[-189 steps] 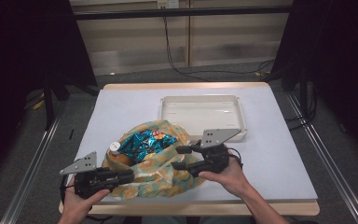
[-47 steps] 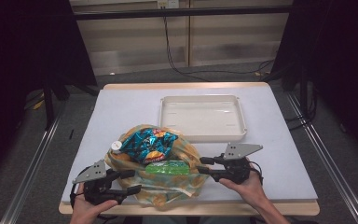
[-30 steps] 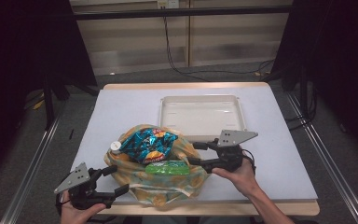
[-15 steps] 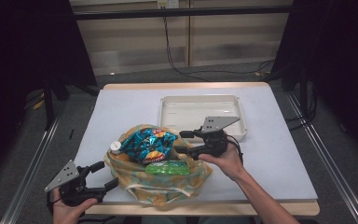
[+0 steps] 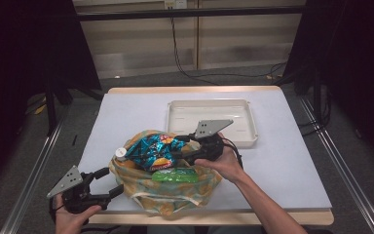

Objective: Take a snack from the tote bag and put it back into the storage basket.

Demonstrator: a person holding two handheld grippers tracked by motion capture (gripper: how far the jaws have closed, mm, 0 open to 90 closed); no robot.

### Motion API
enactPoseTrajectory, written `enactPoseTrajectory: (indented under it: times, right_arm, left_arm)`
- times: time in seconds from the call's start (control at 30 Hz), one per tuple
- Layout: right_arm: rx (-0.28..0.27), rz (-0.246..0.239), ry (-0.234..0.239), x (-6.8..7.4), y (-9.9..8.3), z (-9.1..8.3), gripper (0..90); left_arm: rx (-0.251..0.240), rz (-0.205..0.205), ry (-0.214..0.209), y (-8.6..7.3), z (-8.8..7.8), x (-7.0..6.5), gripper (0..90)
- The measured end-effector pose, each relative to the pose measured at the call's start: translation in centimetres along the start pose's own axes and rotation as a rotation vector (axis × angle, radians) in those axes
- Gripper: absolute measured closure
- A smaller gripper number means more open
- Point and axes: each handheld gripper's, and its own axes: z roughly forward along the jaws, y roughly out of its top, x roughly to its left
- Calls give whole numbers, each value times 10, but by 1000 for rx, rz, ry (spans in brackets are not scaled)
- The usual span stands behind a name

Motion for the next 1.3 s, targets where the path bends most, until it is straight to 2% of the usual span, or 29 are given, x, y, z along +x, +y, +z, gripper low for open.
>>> enactPoseTrajectory:
  times: [0.1,0.17,0.2,0.33,0.57,0.77,0.8,0.93,1.17,1.3]
  right_arm:
    - [-7,-3,13,1,-1,5,456]
    - [-12,-9,0,2,0,6,532]
    - [-16,-5,3,2,1,6,607]
    - [-24,6,11,1,4,9,745]
    - [-66,62,10,-2,13,10,775]
    - [-105,79,11,-1,26,8,789]
    - [-117,88,14,-1,27,8,799]
    - [-150,114,10,-2,31,4,876]
    - [-173,133,2,3,38,0,894]
    - [-206,158,11,6,48,-5,894]
  left_arm:
    - [-3,-4,2,0,0,-1,133]
    - [-8,-9,-12,0,0,1,133]
    - [-5,-8,2,0,0,1,133]
    - [-4,-7,-1,0,0,1,134]
    - [-3,-8,-1,1,2,1,134]
    - [0,-2,2,1,2,1,134]
    - [-4,1,-13,0,3,1,134]
    - [4,17,8,0,3,1,120]
    - [-6,11,16,0,2,1,106]
    - [-8,9,23,0,1,1,106]
